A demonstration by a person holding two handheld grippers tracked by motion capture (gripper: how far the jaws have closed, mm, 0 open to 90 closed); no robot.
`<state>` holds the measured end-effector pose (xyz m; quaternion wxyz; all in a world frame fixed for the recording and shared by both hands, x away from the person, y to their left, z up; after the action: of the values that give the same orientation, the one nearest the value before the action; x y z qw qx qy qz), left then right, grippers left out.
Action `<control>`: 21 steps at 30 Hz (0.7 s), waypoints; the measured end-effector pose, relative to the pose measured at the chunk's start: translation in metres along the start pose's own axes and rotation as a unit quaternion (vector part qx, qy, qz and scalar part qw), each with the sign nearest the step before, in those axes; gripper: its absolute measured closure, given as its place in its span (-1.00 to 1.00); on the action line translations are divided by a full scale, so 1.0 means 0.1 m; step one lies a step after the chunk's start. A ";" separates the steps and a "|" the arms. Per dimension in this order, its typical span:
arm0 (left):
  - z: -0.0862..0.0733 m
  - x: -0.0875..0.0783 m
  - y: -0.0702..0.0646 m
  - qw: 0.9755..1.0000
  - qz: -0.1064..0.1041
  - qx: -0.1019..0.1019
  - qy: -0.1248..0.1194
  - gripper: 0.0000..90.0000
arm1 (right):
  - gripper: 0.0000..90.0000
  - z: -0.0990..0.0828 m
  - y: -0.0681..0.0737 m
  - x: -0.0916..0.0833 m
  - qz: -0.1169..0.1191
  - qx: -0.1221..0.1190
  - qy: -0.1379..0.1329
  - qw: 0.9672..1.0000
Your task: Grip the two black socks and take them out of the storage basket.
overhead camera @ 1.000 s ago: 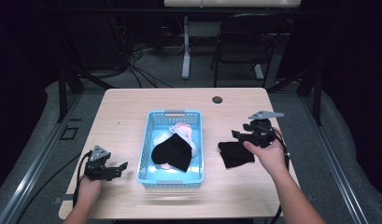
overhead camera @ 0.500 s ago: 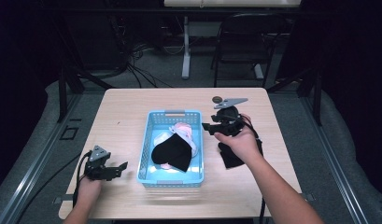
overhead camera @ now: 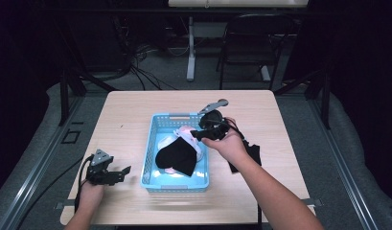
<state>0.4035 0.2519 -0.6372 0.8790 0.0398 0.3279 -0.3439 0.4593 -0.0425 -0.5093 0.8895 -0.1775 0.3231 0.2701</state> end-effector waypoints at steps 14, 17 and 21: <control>0.00 0.00 0.00 1.000 -0.001 -0.001 0.001 -0.66 | 0.42 -0.15 0.25 0.32 0.025 -0.024 0.046 0.998; 0.00 0.00 0.00 1.000 -0.001 0.000 0.001 -0.66 | 0.46 -0.22 0.30 0.41 0.027 -0.030 0.057 0.998; 0.00 0.00 0.00 1.000 -0.002 0.000 0.000 -0.67 | 0.51 -0.25 0.35 0.49 0.026 -0.041 0.066 0.997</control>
<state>0.4034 0.2518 -0.6370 0.8784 0.0390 0.3281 -0.3452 0.4582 -0.0096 -0.5650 0.8507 -0.2225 0.3748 0.2938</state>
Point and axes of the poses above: each handheld gripper's, and its own axes: x roughly forward along the jaws, z roughly out of its top, y roughly to its left, the point moved 10 cm from there along x, roughly forward along the jaws, and after that the axes turned 13 degrees about -z, right-handed, at the moved point
